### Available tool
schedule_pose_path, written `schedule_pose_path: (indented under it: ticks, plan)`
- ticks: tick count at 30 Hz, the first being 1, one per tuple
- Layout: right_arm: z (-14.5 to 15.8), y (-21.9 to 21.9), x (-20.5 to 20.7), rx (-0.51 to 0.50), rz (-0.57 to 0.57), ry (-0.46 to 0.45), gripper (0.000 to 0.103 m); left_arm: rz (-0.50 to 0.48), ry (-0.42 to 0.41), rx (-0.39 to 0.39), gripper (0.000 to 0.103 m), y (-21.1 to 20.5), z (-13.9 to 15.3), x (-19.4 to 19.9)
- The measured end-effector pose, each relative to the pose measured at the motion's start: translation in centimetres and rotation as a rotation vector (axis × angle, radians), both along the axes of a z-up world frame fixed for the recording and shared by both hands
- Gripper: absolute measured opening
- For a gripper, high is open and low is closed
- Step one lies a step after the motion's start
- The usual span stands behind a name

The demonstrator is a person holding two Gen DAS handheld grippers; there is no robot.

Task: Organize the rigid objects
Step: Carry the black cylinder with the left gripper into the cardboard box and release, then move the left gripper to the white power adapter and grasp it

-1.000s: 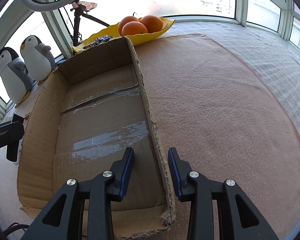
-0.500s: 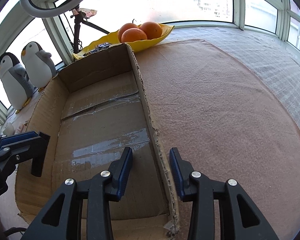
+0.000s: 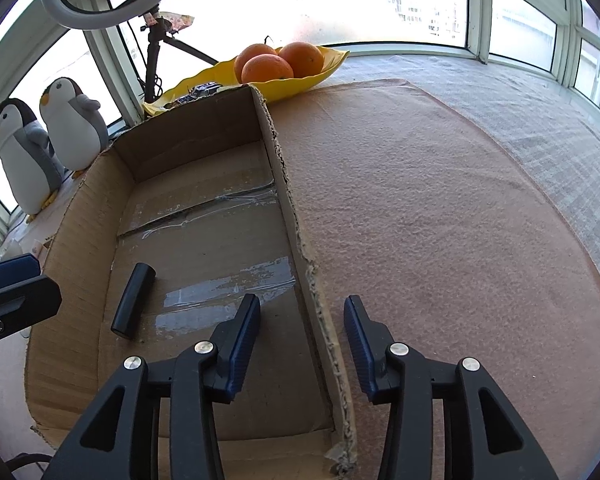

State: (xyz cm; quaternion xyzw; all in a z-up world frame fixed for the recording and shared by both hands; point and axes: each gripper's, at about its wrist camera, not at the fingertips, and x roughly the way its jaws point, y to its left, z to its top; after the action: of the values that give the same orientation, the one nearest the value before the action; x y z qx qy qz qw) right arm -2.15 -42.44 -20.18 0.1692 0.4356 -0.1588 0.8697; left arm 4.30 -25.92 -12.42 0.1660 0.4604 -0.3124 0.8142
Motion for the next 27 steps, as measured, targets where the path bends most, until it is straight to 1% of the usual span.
schedule_pose_path:
  ticks: [3,6,9,12,17,21,23,25,27]
  plan:
    - [0.0,0.0,0.0,-0.003,0.001,0.005,0.041,0.025,-0.018,-0.01,0.044,2.1,0.6,0.3]
    - [0.0,0.0,0.1,-0.003,0.003,0.011,0.042,0.056,-0.039,-0.003,0.044,4.9,1.0,0.8]
    - [0.0,-0.1,0.1,-0.002,0.003,0.017,0.042,0.099,-0.072,0.032,0.044,7.9,0.9,1.8]
    - [0.0,-0.1,0.2,-0.008,0.006,0.024,0.042,0.125,-0.081,0.071,0.044,10.6,0.1,3.3]
    - [0.0,0.0,0.1,-0.015,0.009,0.033,0.042,0.117,-0.098,0.124,0.044,13.4,-0.9,5.3]
    - [0.1,0.1,0.3,-0.026,0.011,0.04,0.042,0.069,-0.116,0.157,0.044,14.4,-1.6,5.8]
    - [0.1,0.2,0.3,-0.029,0.011,0.042,0.042,0.036,-0.111,0.158,0.049,14.6,-1.8,5.9]
    - [0.1,0.2,0.3,-0.03,0.01,0.043,0.042,0.005,-0.103,0.148,0.06,14.8,-1.9,6.1]
    - [0.1,0.2,0.4,-0.034,0.009,0.045,0.043,-0.025,-0.088,0.133,0.065,14.8,-1.8,6.3]
